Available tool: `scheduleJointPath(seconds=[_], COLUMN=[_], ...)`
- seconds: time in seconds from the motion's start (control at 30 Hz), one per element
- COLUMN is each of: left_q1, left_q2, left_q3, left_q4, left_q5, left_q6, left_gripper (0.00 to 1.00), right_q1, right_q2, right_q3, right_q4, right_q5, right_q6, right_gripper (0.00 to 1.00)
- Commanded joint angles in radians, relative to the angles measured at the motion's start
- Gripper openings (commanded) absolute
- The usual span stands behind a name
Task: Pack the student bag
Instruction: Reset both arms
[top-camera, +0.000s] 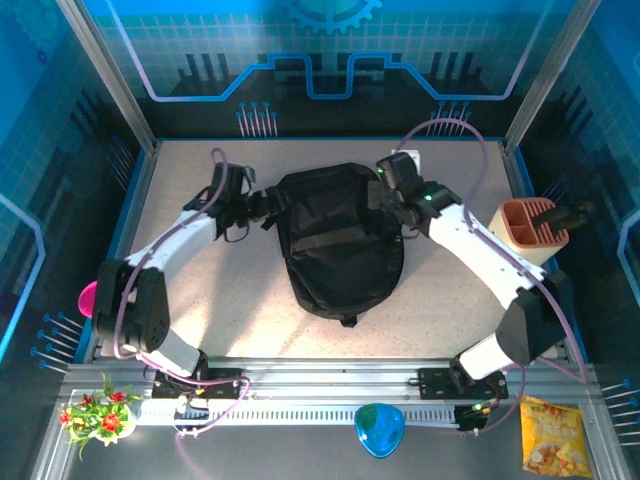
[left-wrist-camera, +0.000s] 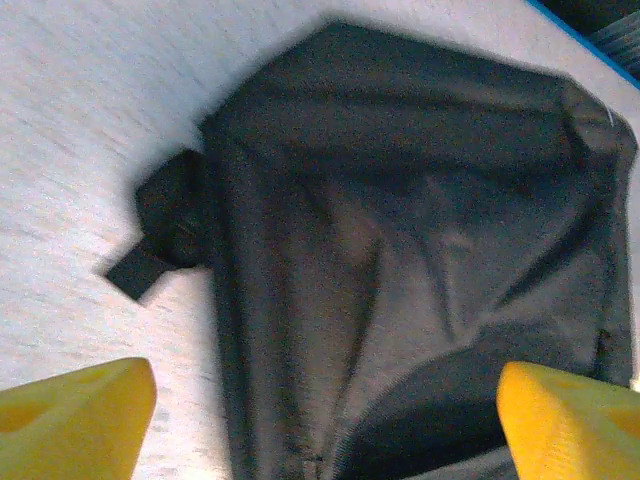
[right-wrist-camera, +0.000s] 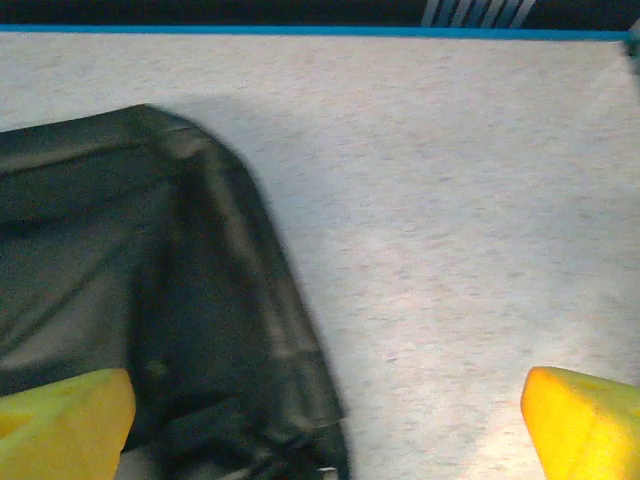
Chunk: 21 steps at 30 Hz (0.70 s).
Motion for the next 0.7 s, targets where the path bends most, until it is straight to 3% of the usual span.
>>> scheduleJointPath(seconds=[0.0, 0.13, 0.4, 0.5, 0.67], left_q1=[0.047, 0.076, 0.163, 0.165, 0.174], left_q2=[-0.094, -0.192, -0.310, -0.319, -0.247], left_q3=[-0.094, -0.239, -0.469, -0.560, -0.650], left_q4=[-0.005, 0.104, 0.297, 0.459, 0.721], left_q5=[-0.239, -0.470, -0.638, -0.655, -0.549], left_q6=[0.016, 0.060, 0.151, 0.235, 0.352], left_gripper=[0.99, 0.99, 0.99, 0.99, 0.99], right_q1=[-0.065, -0.121, -0.172, -0.198, -0.231], right_q2=[-0.065, -0.168, -0.219, -0.194, -0.156], right_q3=[-0.179, -0.425, -0.675, -0.721, -0.815], right_q4=[0.256, 0.527, 0.698, 0.773, 1.039], right_q5=[0.074, 0.091, 0.089, 0.048, -0.054], right_q6=[-0.154, -0.263, -0.348, -0.380, -0.446], right_gripper=[1.00, 1.00, 1.00, 1.00, 1.00])
